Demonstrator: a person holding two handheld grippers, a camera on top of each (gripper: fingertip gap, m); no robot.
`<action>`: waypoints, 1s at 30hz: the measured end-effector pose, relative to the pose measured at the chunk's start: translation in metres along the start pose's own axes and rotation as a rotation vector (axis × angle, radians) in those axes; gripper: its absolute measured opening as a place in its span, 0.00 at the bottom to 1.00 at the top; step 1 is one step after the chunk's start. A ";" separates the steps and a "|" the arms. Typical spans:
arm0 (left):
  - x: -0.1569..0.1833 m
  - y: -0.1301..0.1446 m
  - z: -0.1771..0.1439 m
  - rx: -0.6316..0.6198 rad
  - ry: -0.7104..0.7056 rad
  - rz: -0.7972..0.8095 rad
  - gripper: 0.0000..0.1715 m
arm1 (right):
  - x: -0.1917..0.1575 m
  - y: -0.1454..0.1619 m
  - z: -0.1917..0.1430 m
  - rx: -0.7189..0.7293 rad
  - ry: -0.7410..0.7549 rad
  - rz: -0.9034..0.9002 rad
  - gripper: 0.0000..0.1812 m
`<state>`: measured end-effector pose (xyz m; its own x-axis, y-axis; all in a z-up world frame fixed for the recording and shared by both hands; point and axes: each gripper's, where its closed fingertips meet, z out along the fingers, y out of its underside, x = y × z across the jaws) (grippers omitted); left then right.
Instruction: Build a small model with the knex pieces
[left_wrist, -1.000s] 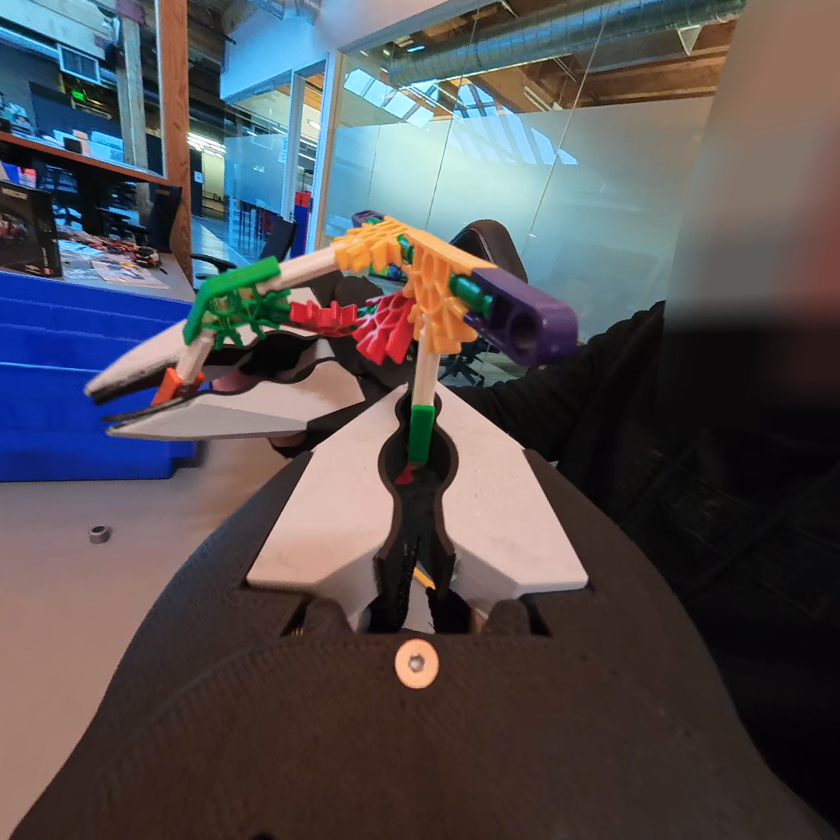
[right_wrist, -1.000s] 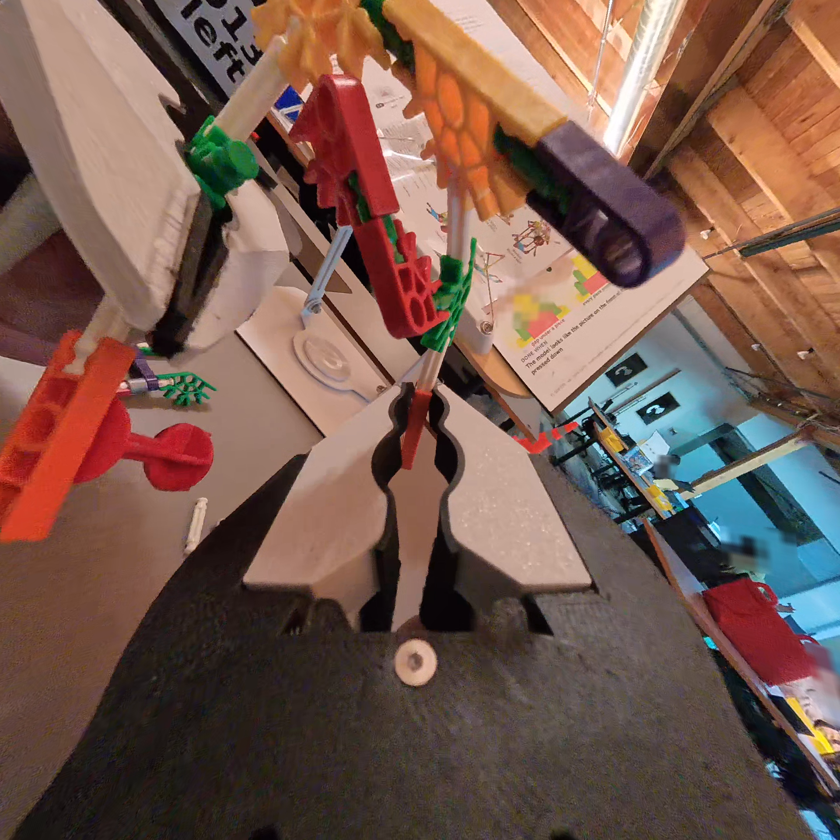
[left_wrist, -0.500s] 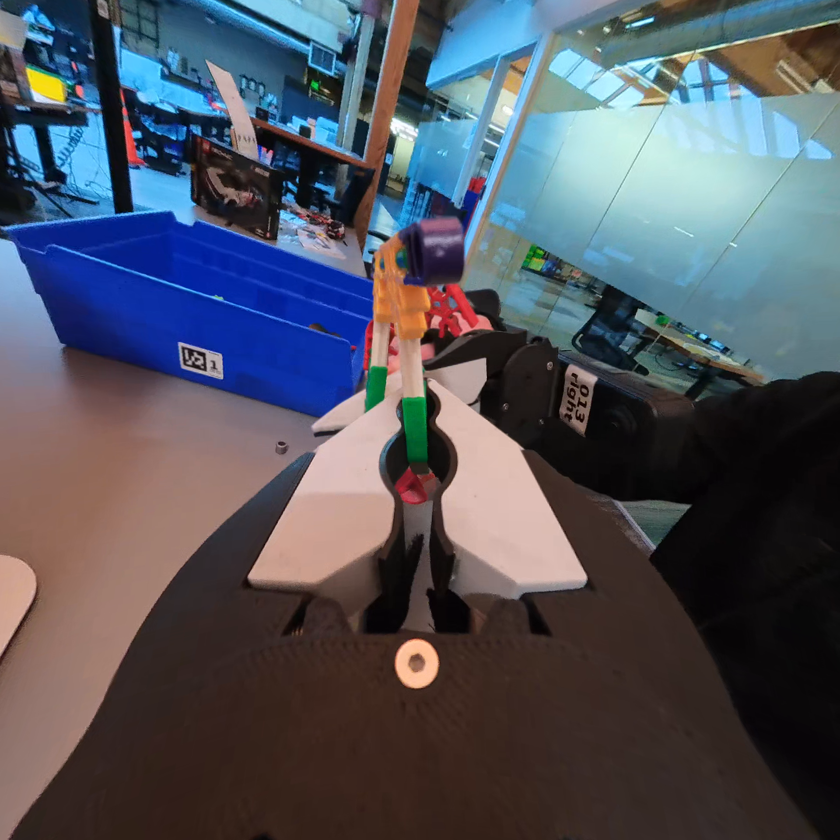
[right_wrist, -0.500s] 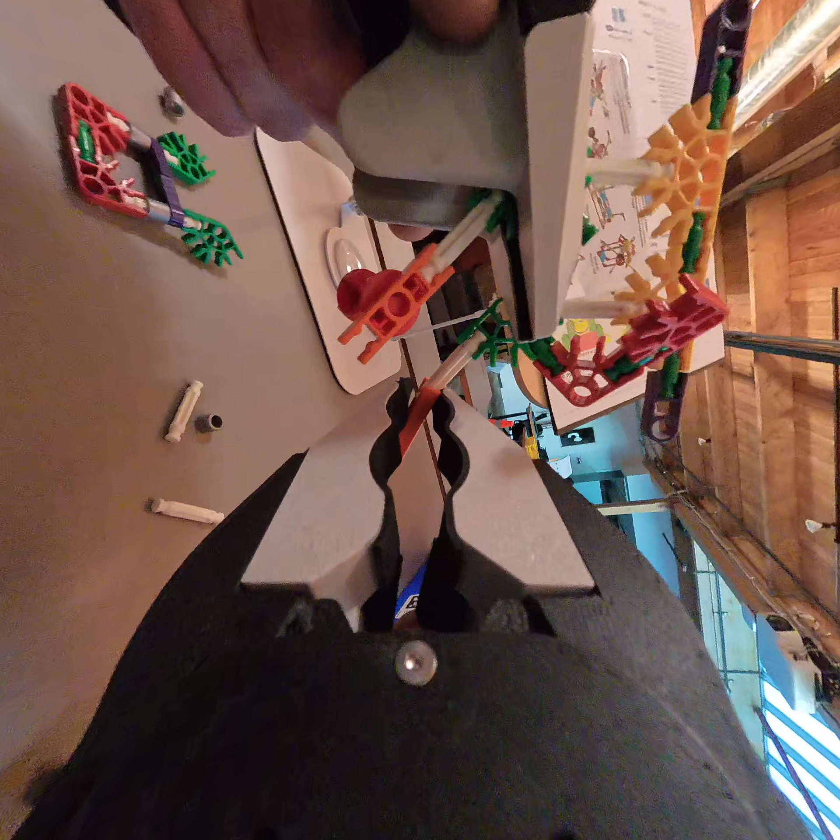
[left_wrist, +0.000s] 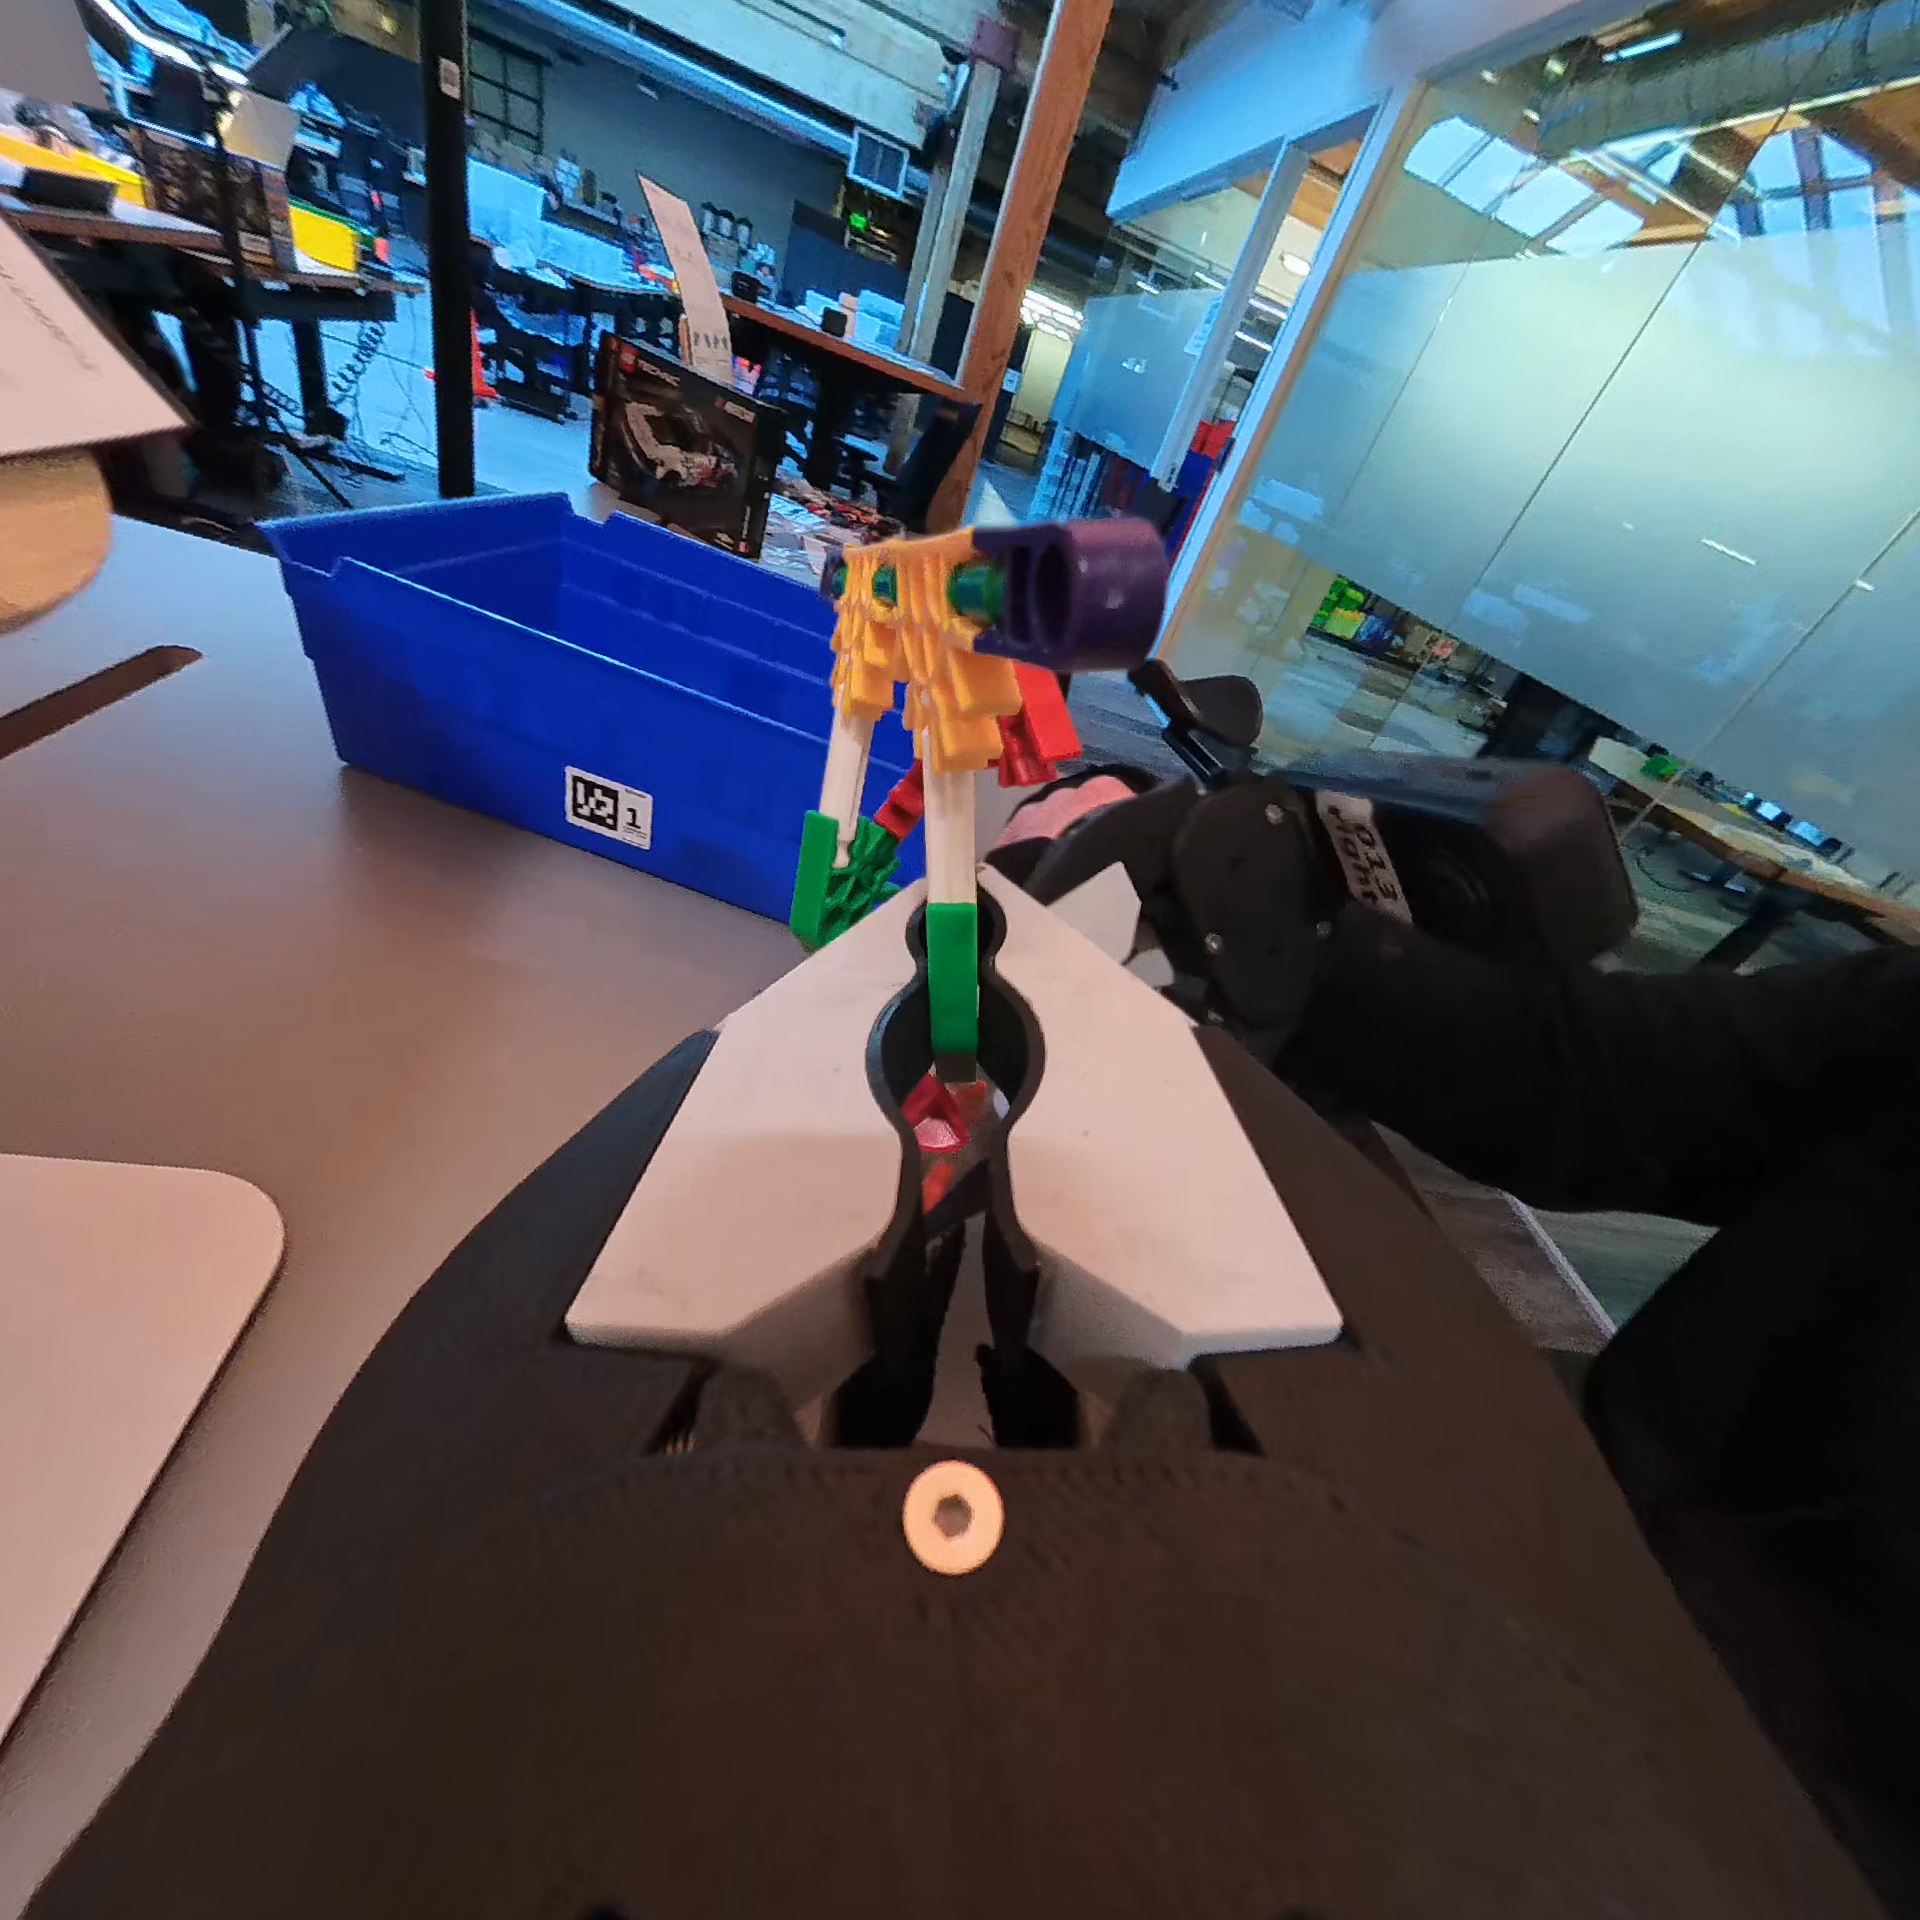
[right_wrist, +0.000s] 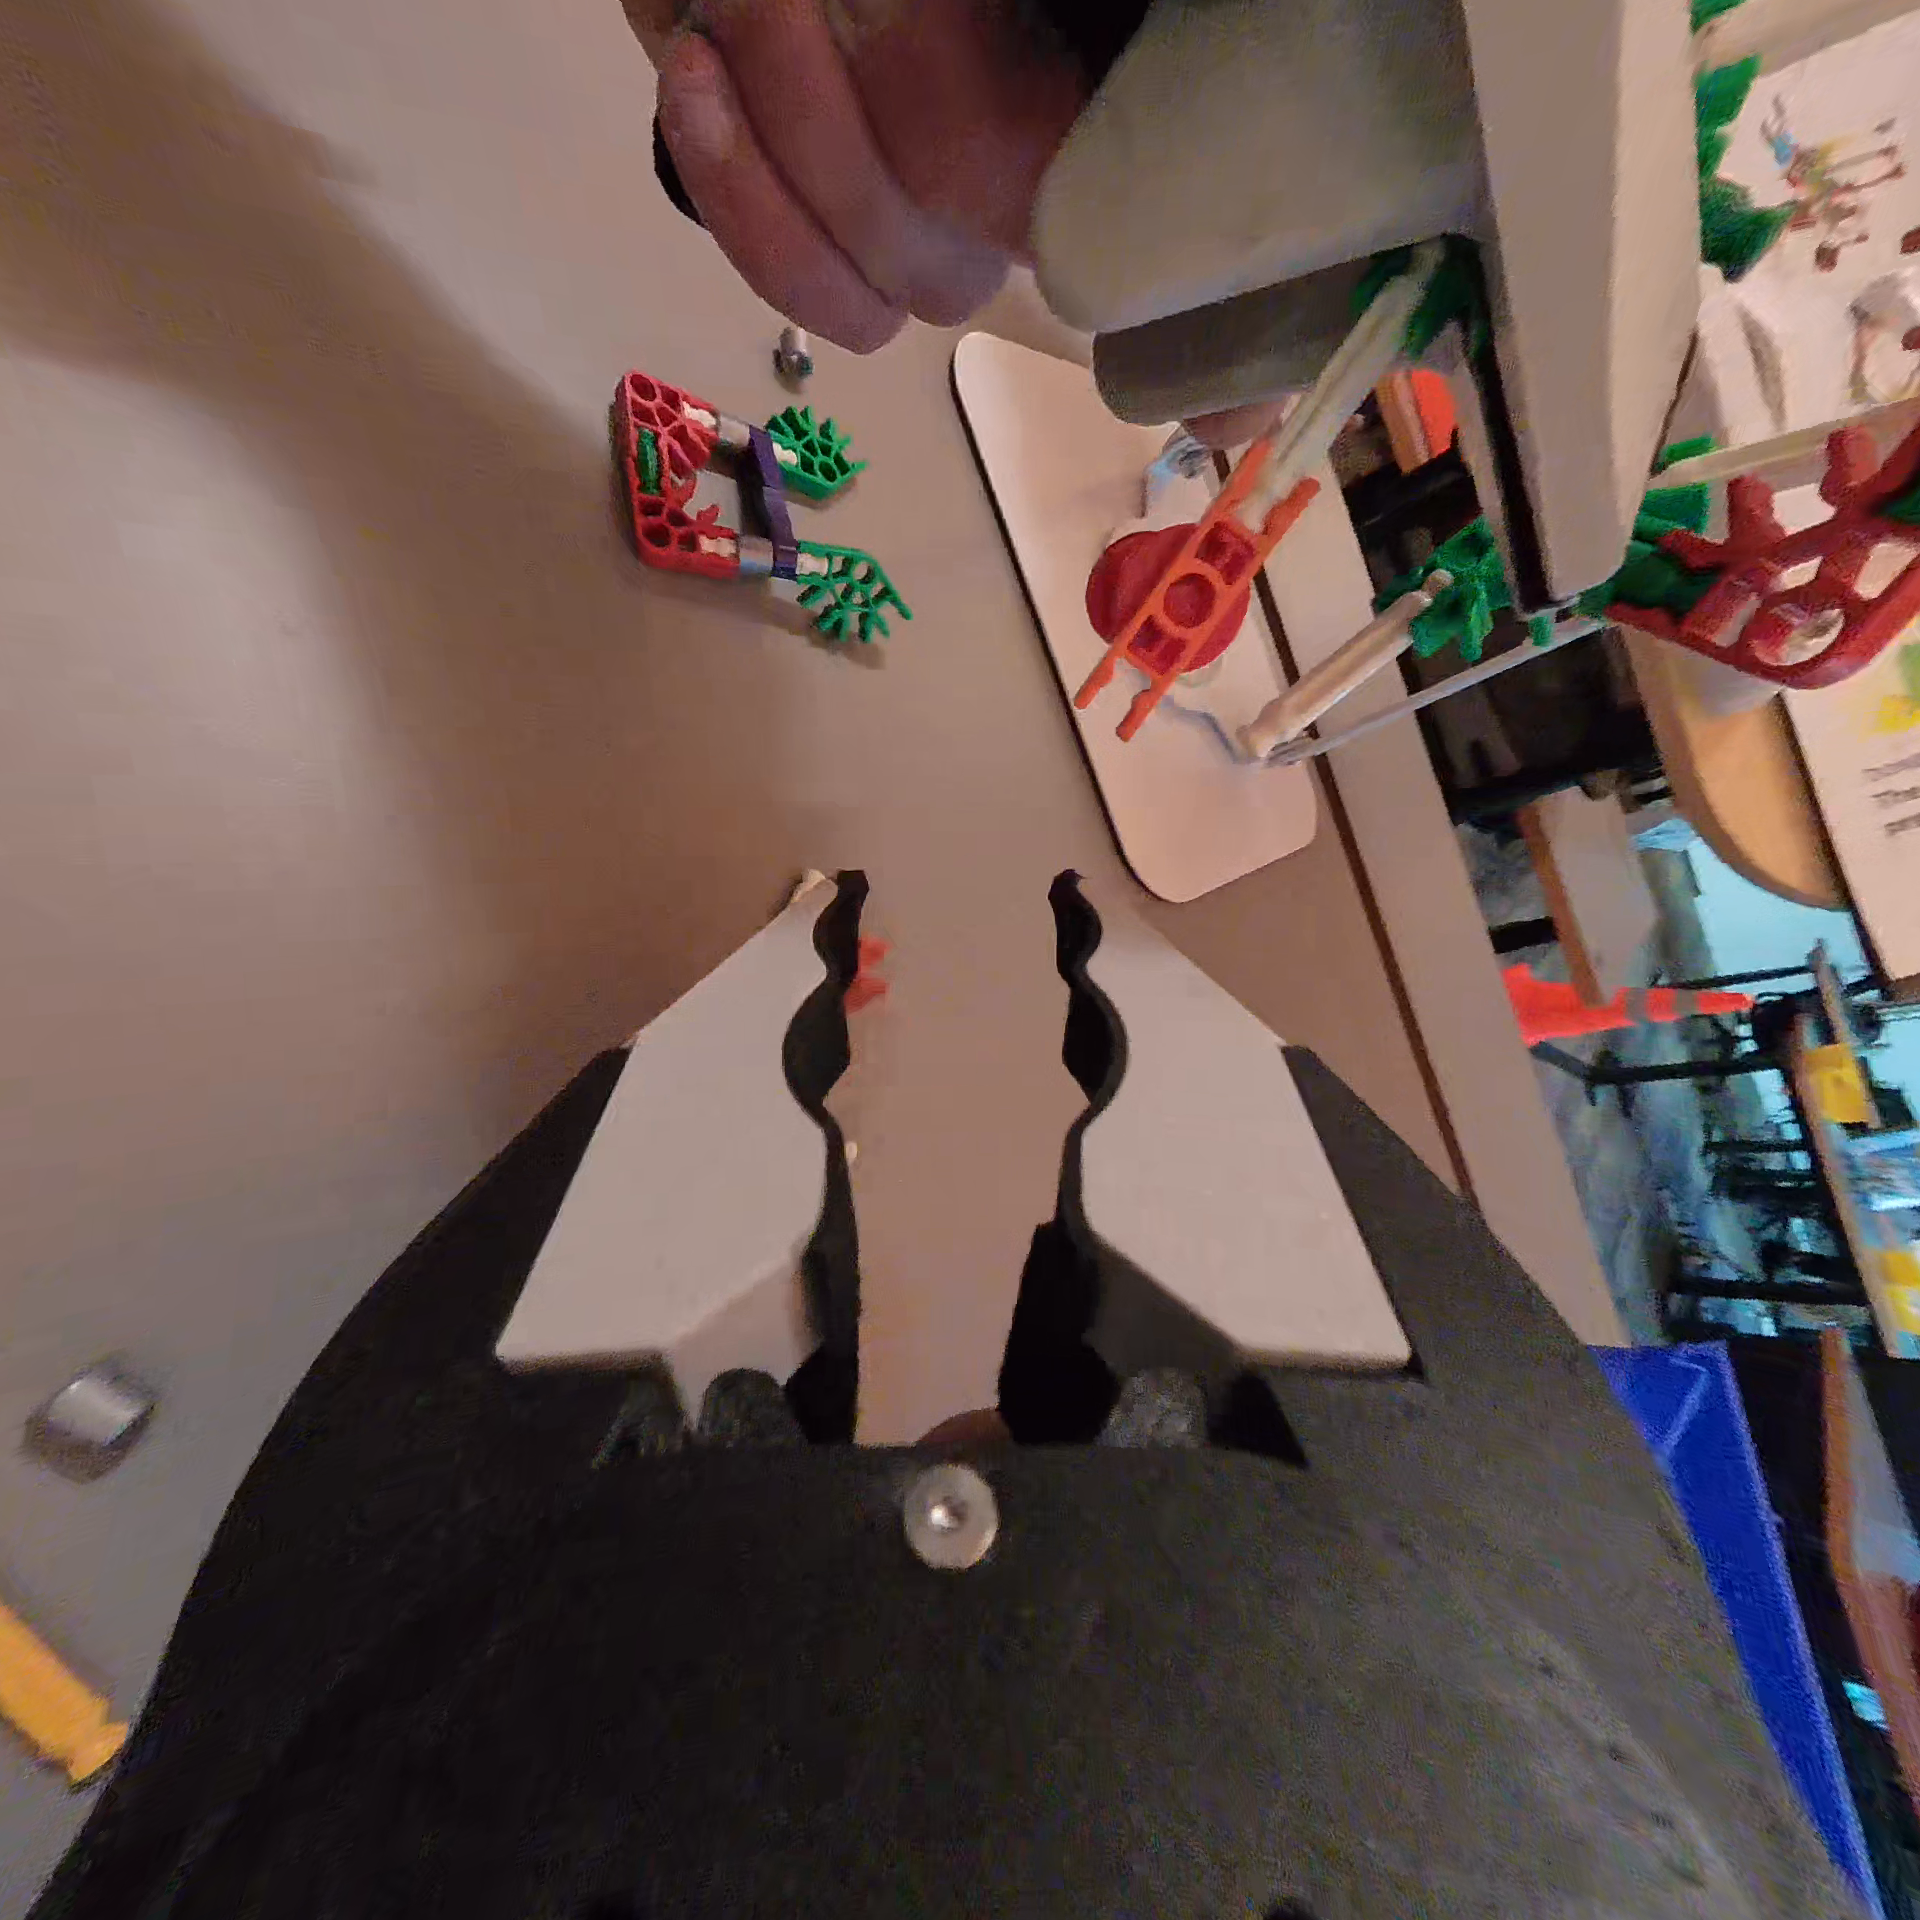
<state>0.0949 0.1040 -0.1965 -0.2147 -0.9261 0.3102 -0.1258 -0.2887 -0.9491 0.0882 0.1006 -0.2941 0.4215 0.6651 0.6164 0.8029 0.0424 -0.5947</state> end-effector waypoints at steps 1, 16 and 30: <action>0.002 0.002 0.002 0.000 0.011 0.000 0.00 | -0.002 -0.002 -0.001 0.023 -0.028 0.038 0.20; 0.055 -0.002 0.016 0.066 0.178 0.255 0.00 | 0.009 -0.061 -0.039 0.490 -0.432 0.716 0.21; 0.022 -0.002 0.028 0.043 -0.164 0.506 0.00 | 0.034 -0.033 -0.020 0.298 -0.137 0.663 0.06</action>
<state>0.1174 0.0780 -0.1891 -0.0835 -0.9770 -0.1963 -0.0053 0.1974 -0.9803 0.0844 0.1068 -0.2436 0.7066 0.7073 0.0206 0.2410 -0.2131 -0.9468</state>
